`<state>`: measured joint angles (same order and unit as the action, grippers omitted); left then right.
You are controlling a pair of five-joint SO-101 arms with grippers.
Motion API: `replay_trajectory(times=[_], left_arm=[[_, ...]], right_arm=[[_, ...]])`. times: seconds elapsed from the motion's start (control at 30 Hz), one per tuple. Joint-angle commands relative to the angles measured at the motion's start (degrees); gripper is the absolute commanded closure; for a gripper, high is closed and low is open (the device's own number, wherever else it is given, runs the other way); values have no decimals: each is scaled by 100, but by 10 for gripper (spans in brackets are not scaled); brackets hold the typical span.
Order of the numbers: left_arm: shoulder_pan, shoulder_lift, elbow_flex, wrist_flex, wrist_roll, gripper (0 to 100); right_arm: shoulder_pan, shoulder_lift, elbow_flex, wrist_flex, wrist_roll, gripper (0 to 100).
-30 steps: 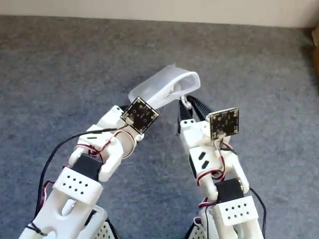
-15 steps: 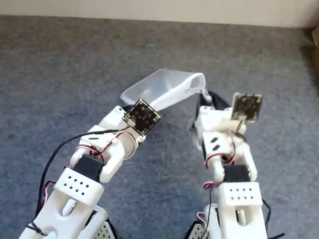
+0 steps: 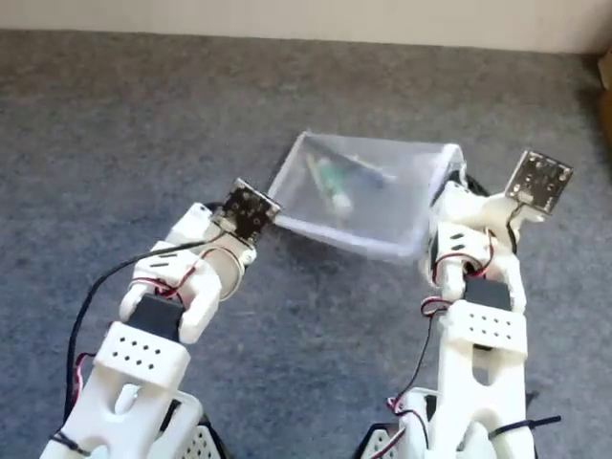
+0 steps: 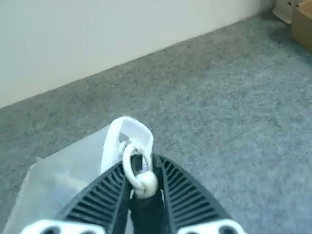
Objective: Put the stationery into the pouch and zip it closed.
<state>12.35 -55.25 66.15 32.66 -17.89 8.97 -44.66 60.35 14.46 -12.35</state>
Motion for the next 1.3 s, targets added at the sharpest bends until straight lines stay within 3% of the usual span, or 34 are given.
replay_trajectory(times=[0.0, 0.33, 0.43, 0.63, 0.77, 1.03, 1.17, 1.27], left_arm=[[-13, -110, -84, 9, 79, 995], [-13, -110, -84, 26, 79, 995], [-4, -110, -22, 9, 70, 995], [22, -110, 119, 9, 44, 995], [22, -110, 127, 0, 44, 995], [31, -92, 233, 0, 44, 995], [4, -110, 699, -519, 44, 995], [-22, -110, 963, -800, 44, 995]], right_arm=[[110, -57, -444, -31, -88, 995], [101, -57, -435, -4, -97, 994], [75, -57, -435, 13, -97, 954], [-497, -66, -664, 963, -70, 824], [-866, -57, -875, 1604, -62, 822], [-1288, -57, -857, 1851, -62, 822], [-1719, -66, -936, 2642, -26, 822], [-2185, -66, -989, 3037, 563, 822]])
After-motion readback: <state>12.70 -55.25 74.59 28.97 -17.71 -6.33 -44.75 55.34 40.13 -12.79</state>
